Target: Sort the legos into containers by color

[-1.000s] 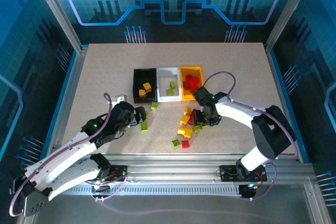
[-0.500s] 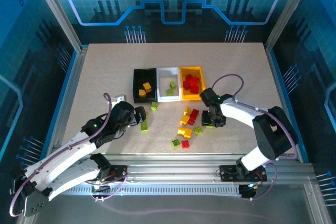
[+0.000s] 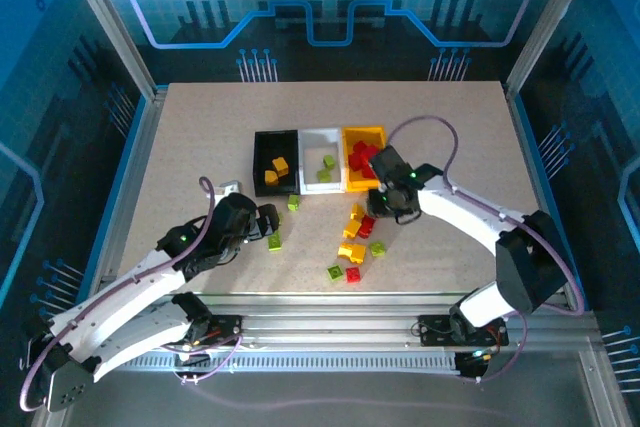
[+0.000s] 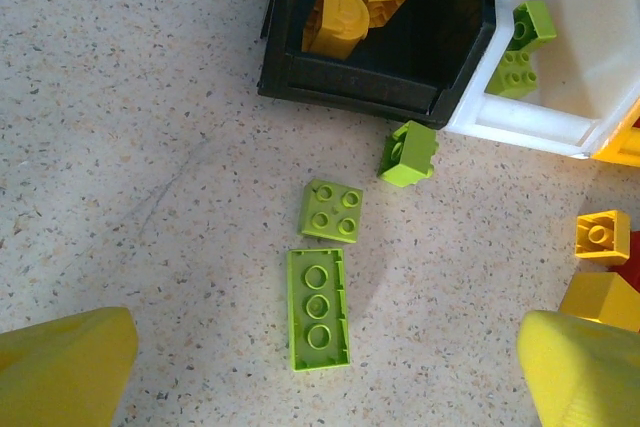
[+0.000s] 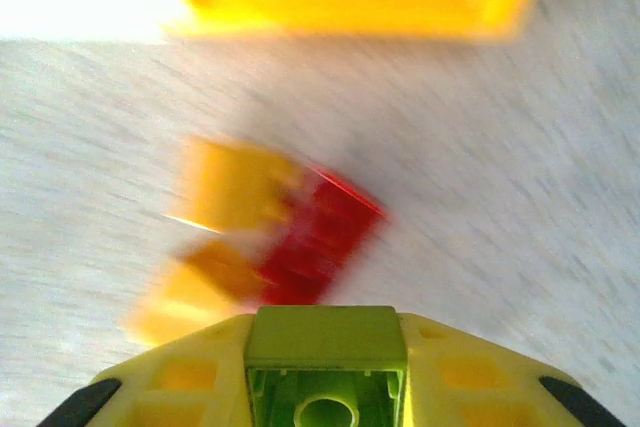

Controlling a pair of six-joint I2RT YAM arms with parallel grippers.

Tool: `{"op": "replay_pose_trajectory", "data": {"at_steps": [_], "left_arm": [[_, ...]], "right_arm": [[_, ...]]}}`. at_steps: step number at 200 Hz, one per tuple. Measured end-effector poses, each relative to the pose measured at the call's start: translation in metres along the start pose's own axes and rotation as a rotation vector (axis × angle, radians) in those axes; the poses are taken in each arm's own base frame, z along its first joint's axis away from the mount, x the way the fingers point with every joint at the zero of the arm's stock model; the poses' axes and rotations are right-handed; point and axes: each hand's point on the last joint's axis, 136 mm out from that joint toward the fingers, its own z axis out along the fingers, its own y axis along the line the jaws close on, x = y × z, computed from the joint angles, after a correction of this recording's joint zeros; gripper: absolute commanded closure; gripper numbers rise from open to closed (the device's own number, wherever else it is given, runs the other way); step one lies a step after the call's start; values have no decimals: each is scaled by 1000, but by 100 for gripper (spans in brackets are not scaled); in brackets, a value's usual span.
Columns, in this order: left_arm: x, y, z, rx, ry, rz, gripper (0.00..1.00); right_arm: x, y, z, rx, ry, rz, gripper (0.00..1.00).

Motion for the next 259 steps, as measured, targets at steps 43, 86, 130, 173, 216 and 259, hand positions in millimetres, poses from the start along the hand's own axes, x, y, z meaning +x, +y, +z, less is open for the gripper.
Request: {"op": "replay_pose_trajectory", "data": {"at_steps": [43, 86, 130, 173, 216, 259], "left_arm": [[2, 0, 0, 2, 10, -5, 1], [9, 2, 2, 5, 35, -3, 1], [11, 2, 2, 5, 47, -3, 1], [14, 5, 2, -4, 59, 1, 1], [14, 5, 2, -5, 60, 2, 1], [14, 5, 2, -2, 63, 1, 1]], "right_arm": [[-85, 80, 0, -102, -149, -93, 69], [-118, 95, 65, -20, -117, -109, 68], [-133, 98, 87, 29, -103, -101, 53], [-144, 104, 76, 16, -125, -84, 36], [-119, 89, 50, 4, -111, -69, 30], [-65, 57, -15, -37, -127, -54, 27]]}}
